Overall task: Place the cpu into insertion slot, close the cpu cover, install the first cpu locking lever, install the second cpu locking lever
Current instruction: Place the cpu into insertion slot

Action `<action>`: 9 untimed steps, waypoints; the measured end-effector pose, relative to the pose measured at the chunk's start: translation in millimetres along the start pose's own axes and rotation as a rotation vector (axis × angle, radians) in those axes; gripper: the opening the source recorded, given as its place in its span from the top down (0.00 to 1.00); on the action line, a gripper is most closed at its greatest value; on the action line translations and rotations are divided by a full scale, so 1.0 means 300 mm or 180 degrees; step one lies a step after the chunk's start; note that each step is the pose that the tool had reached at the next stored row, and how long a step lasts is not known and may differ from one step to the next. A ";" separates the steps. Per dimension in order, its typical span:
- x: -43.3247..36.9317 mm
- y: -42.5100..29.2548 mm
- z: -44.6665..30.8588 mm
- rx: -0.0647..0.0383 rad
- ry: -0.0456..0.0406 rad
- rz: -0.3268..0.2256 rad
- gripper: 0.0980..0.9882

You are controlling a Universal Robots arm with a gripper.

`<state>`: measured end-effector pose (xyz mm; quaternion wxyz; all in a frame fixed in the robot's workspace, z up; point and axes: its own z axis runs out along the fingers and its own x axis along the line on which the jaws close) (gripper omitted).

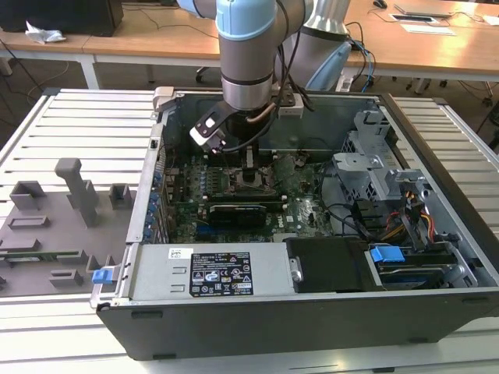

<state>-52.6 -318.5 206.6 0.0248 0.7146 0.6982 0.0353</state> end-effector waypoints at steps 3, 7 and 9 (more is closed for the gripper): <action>0.000 -0.001 0.007 0.0001 -0.0002 0.0000 0.99; 0.000 -0.001 0.010 0.0000 0.0000 0.0000 0.99; 0.001 0.000 0.005 -0.0003 0.0005 0.0000 0.99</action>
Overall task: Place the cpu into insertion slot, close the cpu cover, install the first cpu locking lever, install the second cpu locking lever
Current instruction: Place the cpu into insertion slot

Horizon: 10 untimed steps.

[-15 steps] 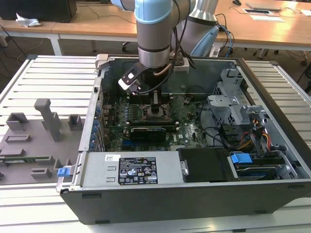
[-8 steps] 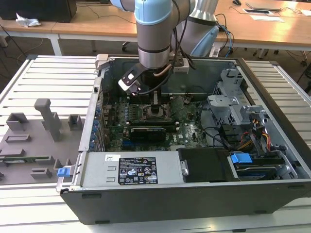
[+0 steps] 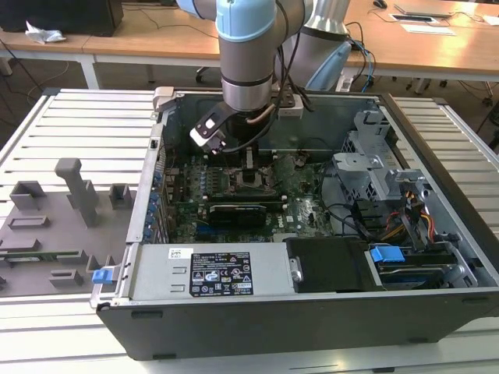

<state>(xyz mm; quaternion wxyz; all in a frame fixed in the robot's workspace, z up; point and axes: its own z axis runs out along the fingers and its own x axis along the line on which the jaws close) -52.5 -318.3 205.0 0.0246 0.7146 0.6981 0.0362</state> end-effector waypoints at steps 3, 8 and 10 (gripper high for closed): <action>0.000 0.002 -0.026 0.0003 -0.0005 0.0000 0.99; 0.001 0.008 -0.097 0.0000 -0.0008 -0.0001 0.99; 0.001 0.009 -0.116 0.0000 -0.0011 -0.0001 0.99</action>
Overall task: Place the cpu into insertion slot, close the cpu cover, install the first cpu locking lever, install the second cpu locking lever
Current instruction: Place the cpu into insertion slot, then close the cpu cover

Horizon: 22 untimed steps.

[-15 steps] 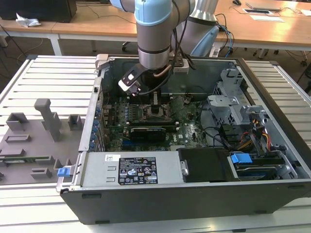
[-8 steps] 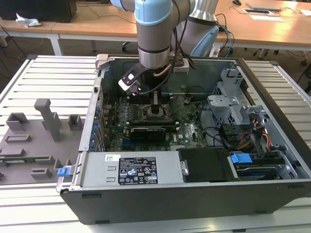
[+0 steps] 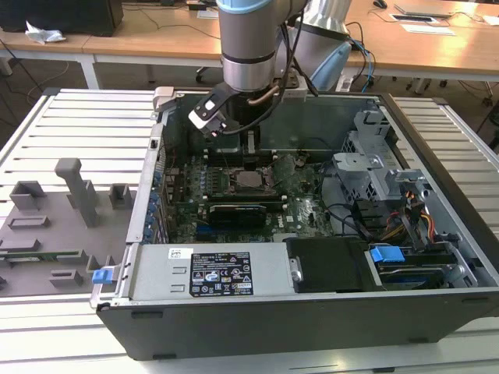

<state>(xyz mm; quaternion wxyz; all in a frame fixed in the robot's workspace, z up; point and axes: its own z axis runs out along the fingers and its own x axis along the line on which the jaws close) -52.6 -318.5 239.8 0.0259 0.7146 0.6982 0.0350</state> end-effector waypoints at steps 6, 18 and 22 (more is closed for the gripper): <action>0.001 0.003 -0.033 -0.0003 -0.0016 -0.0001 0.99; 0.001 0.004 -0.044 -0.0005 -0.0016 -0.0001 0.99; 0.001 0.006 -0.071 -0.0005 -0.0016 -0.0001 0.99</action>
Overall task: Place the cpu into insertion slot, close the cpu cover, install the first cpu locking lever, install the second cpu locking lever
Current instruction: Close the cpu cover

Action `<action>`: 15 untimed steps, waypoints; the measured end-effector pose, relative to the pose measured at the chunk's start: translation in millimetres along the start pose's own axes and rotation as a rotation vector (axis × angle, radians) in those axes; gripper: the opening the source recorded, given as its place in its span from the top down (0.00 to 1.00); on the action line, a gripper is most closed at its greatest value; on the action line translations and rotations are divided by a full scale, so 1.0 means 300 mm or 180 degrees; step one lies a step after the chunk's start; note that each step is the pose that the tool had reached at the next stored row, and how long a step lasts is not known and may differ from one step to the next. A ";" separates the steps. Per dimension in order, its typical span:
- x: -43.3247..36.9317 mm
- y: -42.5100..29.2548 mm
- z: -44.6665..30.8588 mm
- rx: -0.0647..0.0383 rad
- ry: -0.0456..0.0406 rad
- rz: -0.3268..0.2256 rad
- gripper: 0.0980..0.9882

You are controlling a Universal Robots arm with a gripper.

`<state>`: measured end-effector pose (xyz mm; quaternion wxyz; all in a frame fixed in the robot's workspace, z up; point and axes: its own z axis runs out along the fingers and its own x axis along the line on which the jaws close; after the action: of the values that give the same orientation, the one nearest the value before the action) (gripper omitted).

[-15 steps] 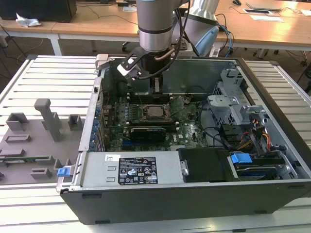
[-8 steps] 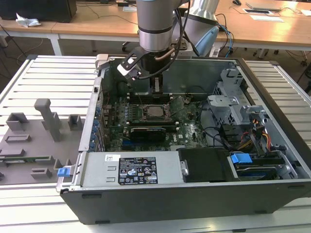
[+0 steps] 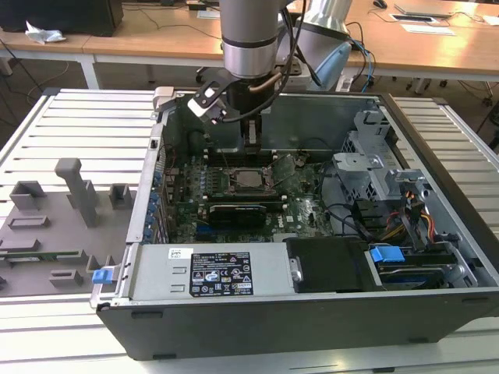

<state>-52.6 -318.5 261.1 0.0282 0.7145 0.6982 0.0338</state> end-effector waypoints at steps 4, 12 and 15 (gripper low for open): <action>0.000 0.020 0.001 0.0001 0.0000 0.0000 0.99; 0.000 0.092 0.007 0.0008 0.0000 0.0000 0.99; 0.001 0.142 0.012 0.0014 0.0000 0.0000 0.99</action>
<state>-10.0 -319.2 261.4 0.0266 0.7145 0.6983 0.0322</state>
